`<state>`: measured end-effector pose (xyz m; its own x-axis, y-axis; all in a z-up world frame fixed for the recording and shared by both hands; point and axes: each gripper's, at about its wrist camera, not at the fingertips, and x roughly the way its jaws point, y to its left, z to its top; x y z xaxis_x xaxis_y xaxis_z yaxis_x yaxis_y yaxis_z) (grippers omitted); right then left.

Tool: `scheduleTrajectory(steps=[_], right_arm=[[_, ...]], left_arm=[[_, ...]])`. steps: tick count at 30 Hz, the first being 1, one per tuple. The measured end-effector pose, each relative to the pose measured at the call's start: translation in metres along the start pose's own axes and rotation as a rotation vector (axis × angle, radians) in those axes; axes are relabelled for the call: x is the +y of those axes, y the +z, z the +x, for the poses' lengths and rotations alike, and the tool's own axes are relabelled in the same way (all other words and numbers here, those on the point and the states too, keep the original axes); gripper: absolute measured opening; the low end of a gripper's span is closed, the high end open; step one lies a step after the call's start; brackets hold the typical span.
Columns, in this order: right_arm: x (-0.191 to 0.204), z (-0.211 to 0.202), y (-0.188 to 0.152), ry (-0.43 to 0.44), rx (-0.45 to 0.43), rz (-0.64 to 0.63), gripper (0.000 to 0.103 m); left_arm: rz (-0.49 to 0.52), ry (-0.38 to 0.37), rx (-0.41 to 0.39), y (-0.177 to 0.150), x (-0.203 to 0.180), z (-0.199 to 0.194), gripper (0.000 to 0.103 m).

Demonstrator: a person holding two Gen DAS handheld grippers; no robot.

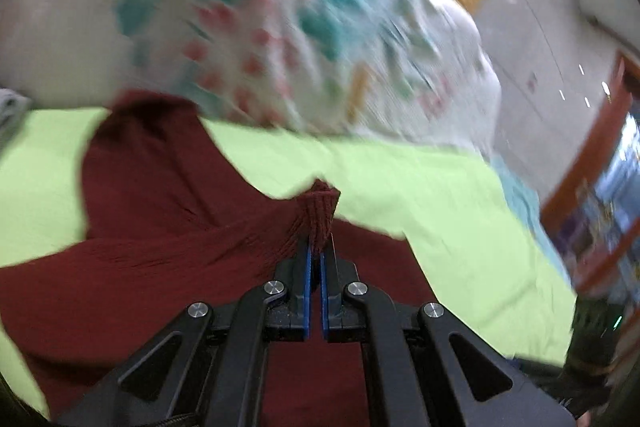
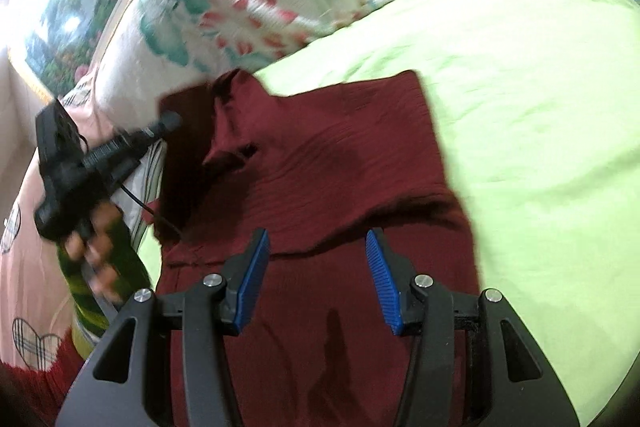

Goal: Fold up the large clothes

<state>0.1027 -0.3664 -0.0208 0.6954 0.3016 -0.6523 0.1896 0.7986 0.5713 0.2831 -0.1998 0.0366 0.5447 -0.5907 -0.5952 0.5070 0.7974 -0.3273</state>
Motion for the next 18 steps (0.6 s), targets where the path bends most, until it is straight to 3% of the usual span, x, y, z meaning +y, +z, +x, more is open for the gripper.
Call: scheduleTrajectory(steps=[3,9,12,13,14,18], right_arm=[[-0.016,-0.01,-0.002,-0.022,-0.026,0.037,0.051],[-0.038,-0.013,0.0,-0.043,-0.047,0.113,0.051],[-0.035,-0.009,0.002,-0.032,-0.051,0.119,0.051],[-0.034,-0.007,0.003,-0.026,-0.048,0.117,0.051],[-0.031,-0.004,0.003,-0.021,-0.042,0.114,0.051],[-0.021,0.014,0.005,0.0,-0.012,0.101,0.051]], left_arm=[[0.046,-0.005,0.048,-0.024,-0.031,0.027,0.001],[0.03,-0.044,0.17,-0.059,-0.044,0.068,0.003],[0.003,-0.063,0.222,-0.071,-0.042,0.069,0.017],[-0.004,-0.071,0.231,-0.075,-0.041,0.064,0.034],[-0.01,-0.065,0.231,-0.077,-0.037,0.059,0.041],[-0.008,-0.02,0.205,-0.094,-0.014,0.01,0.044]])
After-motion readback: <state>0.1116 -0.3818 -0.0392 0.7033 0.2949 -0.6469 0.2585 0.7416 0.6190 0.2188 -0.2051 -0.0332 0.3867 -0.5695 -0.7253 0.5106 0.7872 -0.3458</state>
